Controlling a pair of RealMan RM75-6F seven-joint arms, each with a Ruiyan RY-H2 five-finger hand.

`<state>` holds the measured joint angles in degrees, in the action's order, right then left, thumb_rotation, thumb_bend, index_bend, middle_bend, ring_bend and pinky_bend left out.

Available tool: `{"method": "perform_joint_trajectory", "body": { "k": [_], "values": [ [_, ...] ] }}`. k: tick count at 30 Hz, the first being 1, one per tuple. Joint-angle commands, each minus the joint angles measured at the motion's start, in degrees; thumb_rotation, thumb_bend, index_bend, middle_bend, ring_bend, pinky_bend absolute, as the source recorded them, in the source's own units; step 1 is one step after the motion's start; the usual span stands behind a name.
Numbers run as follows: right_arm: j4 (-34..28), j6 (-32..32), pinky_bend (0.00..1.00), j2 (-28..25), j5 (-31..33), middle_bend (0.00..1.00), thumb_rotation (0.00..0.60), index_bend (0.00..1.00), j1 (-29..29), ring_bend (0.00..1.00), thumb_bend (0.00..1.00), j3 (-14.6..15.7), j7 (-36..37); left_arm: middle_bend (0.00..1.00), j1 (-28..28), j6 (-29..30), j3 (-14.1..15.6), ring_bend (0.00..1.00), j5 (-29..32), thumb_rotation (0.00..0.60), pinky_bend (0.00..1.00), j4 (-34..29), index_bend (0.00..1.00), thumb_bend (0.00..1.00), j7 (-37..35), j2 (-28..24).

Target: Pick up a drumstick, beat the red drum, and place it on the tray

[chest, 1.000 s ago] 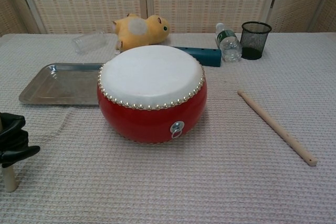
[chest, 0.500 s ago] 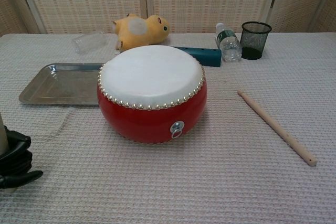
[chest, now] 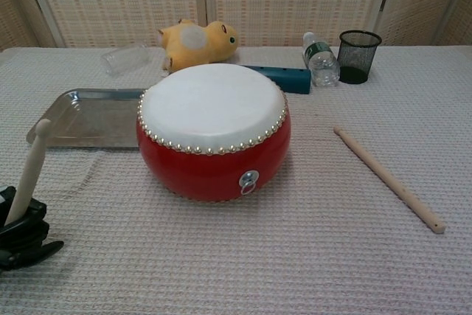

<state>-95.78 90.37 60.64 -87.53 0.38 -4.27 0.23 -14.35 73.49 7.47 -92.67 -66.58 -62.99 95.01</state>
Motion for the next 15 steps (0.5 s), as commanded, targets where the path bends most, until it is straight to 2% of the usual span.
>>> {"method": "perform_joint_trajectory", "body": {
  "k": [1, 3, 6, 10, 15],
  "values": [
    [0.0, 0.1, 0.06, 0.0, -0.1, 0.14, 0.6, 0.0, 0.0, 0.01, 0.19, 0.0, 0.0, 1.0, 0.0, 0.0, 0.0, 0.97, 0.0, 0.6, 1.0, 1.0, 1.0, 0.53, 0.5, 0.5],
    [0.0, 0.1, 0.06, 0.0, -0.2, 0.14, 0.6, 0.0, 0.0, 0.01, 0.19, 0.0, -0.1, 1.0, 0.0, -0.1, 0.0, 0.98, -0.1, 0.6, 1.0, 1.6, 1.0, 0.63, 0.6, 0.8],
    [-0.1, 0.2, 0.06, 0.0, -0.2, 0.14, 0.6, 0.0, 0.0, 0.01, 0.19, 0.0, -0.2, 1.0, 0.0, 0.3, 0.1, 0.99, -0.4, 0.6, 1.0, 2.3, 1.0, 0.71, 0.4, 1.0],
    [-0.2, 0.3, 0.06, 0.0, -0.3, 0.14, 0.6, 0.0, 0.0, 0.01, 0.19, -0.1, -0.3, 1.0, 0.0, 2.2, -0.7, 1.0, -0.9, 0.6, 1.0, 2.3, 1.0, 0.78, 2.0, 0.6],
    [-0.2, 0.6, 0.06, -0.1, -0.6, 0.14, 0.6, 0.0, 0.0, 0.01, 0.19, -0.1, -0.2, 1.0, -1.8, 4.1, -2.1, 1.0, -2.5, 0.6, 1.0, -0.2, 1.0, 0.86, 5.3, -2.6]
  ]
}}
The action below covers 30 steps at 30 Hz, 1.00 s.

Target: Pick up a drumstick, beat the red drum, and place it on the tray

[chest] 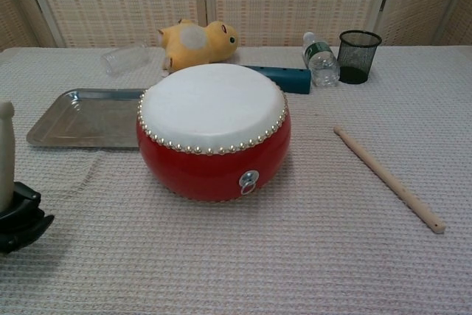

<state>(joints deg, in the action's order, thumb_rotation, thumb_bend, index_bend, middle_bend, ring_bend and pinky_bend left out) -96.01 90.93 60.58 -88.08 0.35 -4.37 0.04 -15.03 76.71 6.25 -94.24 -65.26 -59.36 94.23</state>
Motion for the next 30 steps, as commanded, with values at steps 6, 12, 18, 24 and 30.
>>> {"method": "perform_joint_trajectory", "body": {
  "k": [6, 12, 18, 24, 30],
  "values": [
    [0.4, 0.6, 0.06, 0.0, -0.4, 0.14, 0.6, 0.0, -0.1, 0.01, 0.19, -0.1, 0.6, 1.0, -5.2, -0.3, -3.9, 1.0, -1.1, 0.6, 1.0, -7.2, 1.0, 0.88, 7.5, -7.8],
    [0.8, 0.8, 0.06, 0.0, -0.8, 0.14, 0.6, 0.0, 0.0, 0.01, 0.19, -0.2, 1.2, 1.0, -9.0, -5.0, -8.6, 1.0, 3.3, 0.6, 1.0, -12.8, 1.0, 0.89, 15.8, -12.0],
    [1.1, 1.4, 0.06, -0.3, -0.9, 0.14, 0.6, 0.0, 0.5, 0.01, 0.19, -1.2, 1.1, 1.0, -12.0, -7.7, -13.3, 1.0, 8.4, 0.6, 1.0, -17.8, 1.0, 0.9, 41.0, -13.7],
    [0.4, 2.2, 0.06, -1.1, -1.0, 0.14, 0.6, 0.0, 1.1, 0.01, 0.19, -2.4, -0.1, 1.0, -15.6, -9.2, -17.4, 1.0, 13.7, 0.6, 1.0, -23.3, 1.0, 0.89, 68.0, -13.5],
    [0.8, 2.4, 0.06, -1.2, -1.2, 0.14, 0.6, 0.0, 1.3, 0.01, 0.19, -2.6, 1.3, 1.0, -20.7, -12.9, -19.1, 1.0, 17.8, 0.6, 1.0, -24.6, 1.0, 0.89, 86.5, -11.6]
  ]
}}
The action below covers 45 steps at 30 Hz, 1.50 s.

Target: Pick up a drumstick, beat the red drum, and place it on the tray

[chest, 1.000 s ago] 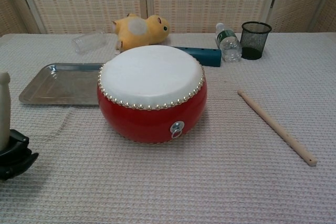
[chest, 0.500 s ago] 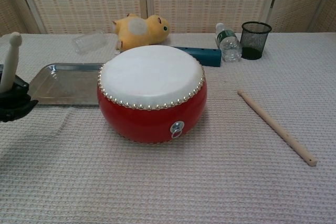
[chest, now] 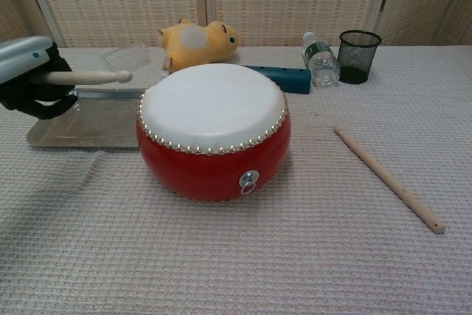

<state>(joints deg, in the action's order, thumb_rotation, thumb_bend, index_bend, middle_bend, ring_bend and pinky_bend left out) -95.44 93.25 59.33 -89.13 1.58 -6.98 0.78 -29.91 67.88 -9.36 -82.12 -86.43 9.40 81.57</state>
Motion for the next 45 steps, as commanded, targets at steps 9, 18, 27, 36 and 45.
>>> {"method": "perform_joint_trajectory", "body": {
  "k": [9, 18, 27, 36, 45],
  "values": [
    [2.3, 0.6, 0.06, 0.4, -0.5, 0.14, 0.6, 0.0, -0.2, 0.01, 0.19, 0.3, 3.6, 1.0, -11.5, -6.5, -7.4, 1.0, 17.1, 0.6, 1.0, -2.6, 1.0, 0.88, 32.6, 6.2],
    [3.7, 0.8, 0.06, 0.7, -0.3, 0.14, 0.6, 0.0, -0.4, 0.01, 0.19, 0.5, 5.5, 1.0, -15.6, -7.6, -7.3, 1.0, 23.6, 0.6, 1.0, -1.8, 1.0, 0.88, 36.7, 7.6],
    [4.5, 0.9, 0.06, 0.9, -0.1, 0.14, 0.6, 0.0, -0.6, 0.01, 0.19, 0.7, 6.4, 1.0, -16.6, -5.6, -6.5, 1.0, 24.9, 0.6, 1.0, -3.4, 1.0, 0.87, 38.4, 7.2],
    [4.8, 0.8, 0.06, 1.1, -0.1, 0.14, 0.6, 0.0, -0.7, 0.01, 0.19, 0.8, 6.8, 1.0, -16.8, -5.2, -7.0, 1.0, 25.4, 0.6, 1.0, -3.3, 1.0, 0.87, 32.5, 6.8],
    [5.2, 0.4, 0.06, 1.3, 0.2, 0.14, 0.6, 0.0, -0.6, 0.01, 0.19, 0.9, 7.3, 1.0, -18.0, -4.5, -4.0, 1.0, 24.7, 0.6, 1.0, -2.1, 1.0, 0.87, 36.9, 7.2]
  ]
}}
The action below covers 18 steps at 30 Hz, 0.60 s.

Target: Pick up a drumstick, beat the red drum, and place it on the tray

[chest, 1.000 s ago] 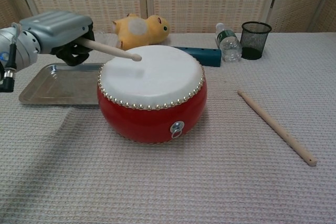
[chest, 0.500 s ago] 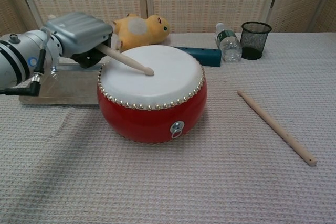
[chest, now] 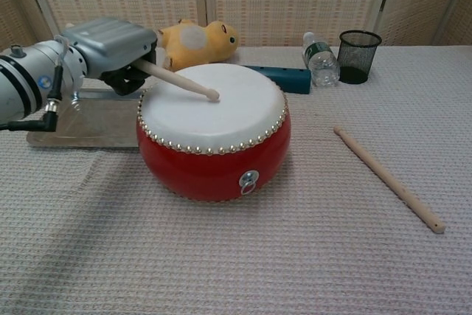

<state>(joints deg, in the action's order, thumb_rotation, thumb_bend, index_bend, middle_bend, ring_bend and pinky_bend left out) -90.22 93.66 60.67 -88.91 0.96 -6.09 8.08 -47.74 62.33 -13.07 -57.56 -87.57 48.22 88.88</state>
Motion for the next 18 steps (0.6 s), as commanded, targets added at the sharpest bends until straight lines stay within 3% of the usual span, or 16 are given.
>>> {"method": "perform_joint_trajectory", "body": {
  "k": [1, 6, 13, 18],
  "values": [
    [0.0, 0.0, 0.06, 0.0, 0.0, 0.14, 0.6, 0.0, 0.0, 0.01, 0.19, 0.0, 0.0, 1.0, 0.2, 1.2, -1.2, 1.0, 0.6, 0.6, 1.0, -2.0, 1.0, 0.87, -4.1, -0.5],
    [0.0, 0.2, 0.06, -0.1, 0.1, 0.14, 0.6, 0.0, -0.2, 0.01, 0.19, 0.0, 0.0, 1.0, 0.7, 1.0, -4.1, 1.0, 1.7, 0.6, 1.0, -5.3, 1.0, 0.87, -10.9, -2.6],
    [0.2, 0.1, 0.06, 0.0, 0.2, 0.14, 0.6, 0.0, -0.2, 0.01, 0.19, 0.1, 0.2, 1.0, -1.6, 1.3, 2.3, 1.0, -2.6, 0.6, 1.0, 2.2, 1.0, 0.87, -0.1, -0.2],
    [0.2, 0.0, 0.06, -0.1, 0.3, 0.14, 0.6, 0.0, -0.2, 0.01, 0.19, 0.1, 0.1, 1.0, -1.7, 1.2, 2.3, 1.0, -1.2, 0.6, 1.0, 2.3, 1.0, 0.87, 0.8, 0.4]
  ]
}}
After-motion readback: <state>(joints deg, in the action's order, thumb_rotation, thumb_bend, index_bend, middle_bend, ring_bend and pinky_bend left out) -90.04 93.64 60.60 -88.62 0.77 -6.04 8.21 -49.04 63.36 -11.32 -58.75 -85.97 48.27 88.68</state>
